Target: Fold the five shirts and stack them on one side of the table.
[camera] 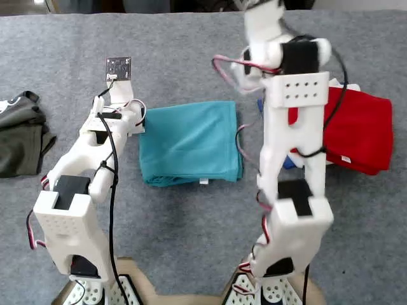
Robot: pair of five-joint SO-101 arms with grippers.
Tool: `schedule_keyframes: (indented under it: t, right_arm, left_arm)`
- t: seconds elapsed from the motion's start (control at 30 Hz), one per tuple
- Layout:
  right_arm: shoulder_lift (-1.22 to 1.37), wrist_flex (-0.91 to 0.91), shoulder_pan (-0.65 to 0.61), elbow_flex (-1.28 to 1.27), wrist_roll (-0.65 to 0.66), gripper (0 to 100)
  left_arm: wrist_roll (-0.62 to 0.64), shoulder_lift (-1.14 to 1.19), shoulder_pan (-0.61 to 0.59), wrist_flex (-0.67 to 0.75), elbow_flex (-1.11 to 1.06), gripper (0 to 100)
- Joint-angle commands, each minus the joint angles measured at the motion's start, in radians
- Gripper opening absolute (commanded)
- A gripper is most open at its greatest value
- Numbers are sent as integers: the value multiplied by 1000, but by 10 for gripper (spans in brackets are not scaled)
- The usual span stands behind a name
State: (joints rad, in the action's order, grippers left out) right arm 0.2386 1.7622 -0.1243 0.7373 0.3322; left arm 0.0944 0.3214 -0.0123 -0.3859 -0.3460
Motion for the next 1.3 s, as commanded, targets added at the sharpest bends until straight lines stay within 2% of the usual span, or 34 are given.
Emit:
schedule_keyframes:
  t: [0.0, 0.23, 0.4, 0.47, 0.67, 0.9, 1.03, 1.17, 1.27]
  right_arm:
    - [-174, -5, -51, -384, -3, 14]
    - [-309, -331, -58, -858, -17, 14]
    - [-311, -612, -23, -1135, -193, 15]
    - [-311, -710, -12, -1228, -224, 15]
    - [-311, -850, 2, -1386, -235, 15]
    - [-321, -845, 83, -1365, -238, 15]
    - [-386, -632, 48, -1250, -238, 15]
    - [-475, -503, 41, -1133, -244, 15]
    - [-535, -430, 40, -1089, -322, 15]
  left_arm:
    - [9, -8, -10, -3, 36, 29]
    - [9, -8, -10, -6, 36, 29]
    - [11, -8, -10, -6, 38, 29]
    - [11, -8, -10, -5, 38, 29]
    - [11, -8, -10, -5, 39, 29]
    - [11, -8, -10, -5, 39, 29]
    - [11, -8, -10, -5, 39, 29]
    - [11, -8, -10, -5, 38, 29]
    - [5, -9, -10, -6, 39, 29]
